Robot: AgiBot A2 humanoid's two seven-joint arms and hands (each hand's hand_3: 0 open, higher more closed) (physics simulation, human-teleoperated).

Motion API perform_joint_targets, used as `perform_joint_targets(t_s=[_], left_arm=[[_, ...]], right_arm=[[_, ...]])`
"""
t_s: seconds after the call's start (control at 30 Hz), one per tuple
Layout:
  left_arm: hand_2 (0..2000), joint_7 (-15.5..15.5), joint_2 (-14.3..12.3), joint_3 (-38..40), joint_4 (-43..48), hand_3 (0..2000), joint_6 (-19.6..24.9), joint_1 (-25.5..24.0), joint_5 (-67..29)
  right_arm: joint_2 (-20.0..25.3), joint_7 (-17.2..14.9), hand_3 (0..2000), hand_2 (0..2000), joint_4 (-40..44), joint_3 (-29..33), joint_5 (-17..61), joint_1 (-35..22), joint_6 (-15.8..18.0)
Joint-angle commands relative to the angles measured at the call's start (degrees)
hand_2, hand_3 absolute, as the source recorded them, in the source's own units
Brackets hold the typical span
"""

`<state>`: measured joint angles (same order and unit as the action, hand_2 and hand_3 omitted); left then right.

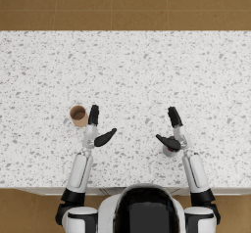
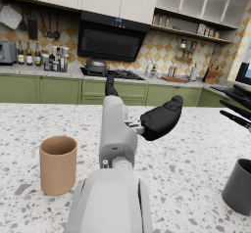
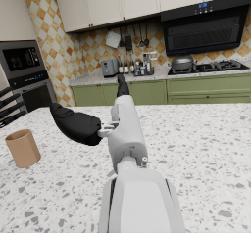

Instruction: Pick up two cups and pour the berry on the right into the cup on the left

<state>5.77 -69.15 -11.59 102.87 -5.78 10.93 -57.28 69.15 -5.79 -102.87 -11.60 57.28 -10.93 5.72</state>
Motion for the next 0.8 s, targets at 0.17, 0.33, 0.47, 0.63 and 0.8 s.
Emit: perform_joint_targets(t_s=[0.17,0.33,0.47,0.63,0.8], left_arm=[[0,0.0,0.0,0.0,0.0,0,0.0,0.0,0.0],[0,0.0,0.0,0.0,0.0,0,0.0,0.0,0.0],[0,0.0,-0.06,-1.72,-0.93,0,0.0,0.1,0.0],[0,-4.67,1.22,5.73,1.99,0,4.68,-5.3,0.0],[0,-5.56,0.91,11.82,1.89,0,5.57,-7.99,-7.14]], right_arm=[[0.0,0.0,0,0,0.0,0.0,0.0,0.0,0.0],[0.0,0.0,0,0,0.0,0.0,0.0,0.0,0.0],[0.06,0.0,0,0,0.93,-1.72,0.0,-0.1,0.0],[-3.53,4.69,0,0,-8.87,3.21,0.0,8.65,-4.63],[-5.39,5.58,0,0,-11.68,7.0,7.15,15.18,-5.51]])
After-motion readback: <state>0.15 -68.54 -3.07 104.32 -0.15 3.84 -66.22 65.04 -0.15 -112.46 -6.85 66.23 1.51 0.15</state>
